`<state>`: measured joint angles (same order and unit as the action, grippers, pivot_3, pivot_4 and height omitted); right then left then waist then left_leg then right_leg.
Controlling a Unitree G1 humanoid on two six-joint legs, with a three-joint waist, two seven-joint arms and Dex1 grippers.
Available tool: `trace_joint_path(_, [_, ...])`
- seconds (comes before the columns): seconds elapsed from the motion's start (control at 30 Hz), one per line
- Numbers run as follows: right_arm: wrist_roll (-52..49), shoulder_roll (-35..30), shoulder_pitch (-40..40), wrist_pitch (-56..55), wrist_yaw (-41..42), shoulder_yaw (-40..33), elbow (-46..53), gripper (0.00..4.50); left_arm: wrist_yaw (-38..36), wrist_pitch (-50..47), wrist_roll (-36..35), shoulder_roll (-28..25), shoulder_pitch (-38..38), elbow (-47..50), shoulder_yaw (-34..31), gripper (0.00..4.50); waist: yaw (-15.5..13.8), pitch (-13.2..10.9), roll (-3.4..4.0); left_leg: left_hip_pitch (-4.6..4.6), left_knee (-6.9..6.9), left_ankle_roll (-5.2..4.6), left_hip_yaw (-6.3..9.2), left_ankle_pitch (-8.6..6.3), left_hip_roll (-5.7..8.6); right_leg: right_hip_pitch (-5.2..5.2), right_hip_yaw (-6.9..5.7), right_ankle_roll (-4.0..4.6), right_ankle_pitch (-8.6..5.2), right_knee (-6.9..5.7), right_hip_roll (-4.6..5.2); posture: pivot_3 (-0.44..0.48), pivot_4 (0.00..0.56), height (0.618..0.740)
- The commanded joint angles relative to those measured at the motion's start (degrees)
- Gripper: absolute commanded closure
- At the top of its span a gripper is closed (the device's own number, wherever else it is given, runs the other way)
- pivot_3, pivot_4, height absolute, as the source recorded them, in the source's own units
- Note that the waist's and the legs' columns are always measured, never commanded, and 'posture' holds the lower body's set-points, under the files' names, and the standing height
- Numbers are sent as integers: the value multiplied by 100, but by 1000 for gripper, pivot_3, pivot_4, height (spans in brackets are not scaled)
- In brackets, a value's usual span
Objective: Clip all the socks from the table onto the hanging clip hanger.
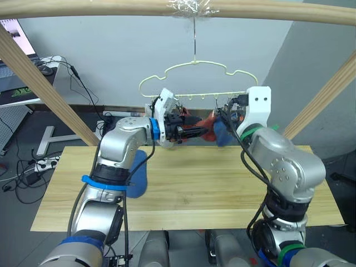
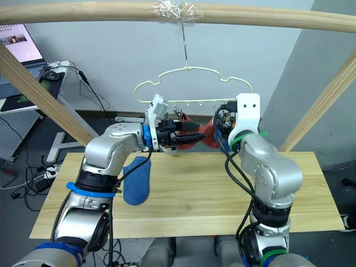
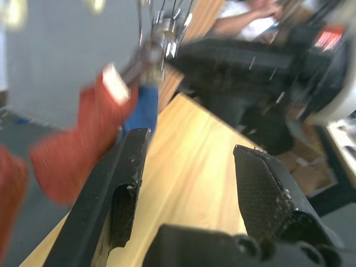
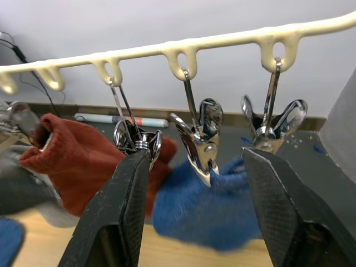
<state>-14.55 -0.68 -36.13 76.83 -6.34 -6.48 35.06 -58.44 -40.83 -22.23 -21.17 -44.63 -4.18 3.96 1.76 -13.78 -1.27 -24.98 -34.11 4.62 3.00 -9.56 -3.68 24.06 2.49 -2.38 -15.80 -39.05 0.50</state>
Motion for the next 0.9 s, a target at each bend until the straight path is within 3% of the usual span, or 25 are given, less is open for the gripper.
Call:
trace_joint_path(0.03, [126,151,106,-214,-124,22,288,1808,-32,-4,-204,-90,-116,222,-90,1762,1,0,-1,0,-1,0,0,0,0,0,0,0,0,0,0,18,203,740])
trace_joint_path(0.3, [180,603,-12,-1088,-244,-276,-194,1808,129,150,-206,-16,-223,100,-29,1762,7,0,-1,-1,-6,0,-1,0,-1,0,1,0,0,1,-1,14,207,740])
trace_joint_path(0.47, [274,561,-201,-1476,-260,-332,-785,1808,220,234,-186,-7,-209,88,-14,1762,5,0,-1,-1,-6,0,-1,0,-1,1,2,1,1,0,-2,29,201,740])
trace_joint_path(0.63, [-105,838,-484,-1705,-155,-639,-970,1808,313,292,-177,-4,-192,83,-23,1762,1,0,0,-2,-5,0,-1,0,-1,1,1,1,1,-1,-2,33,197,740])
trace_joint_path(0.9, [-110,652,-627,-1710,-49,-424,-1186,1808,389,373,-180,20,-201,42,6,1762,-1,1,0,-1,-5,0,-1,0,-1,0,0,2,1,-2,-1,38,192,740])
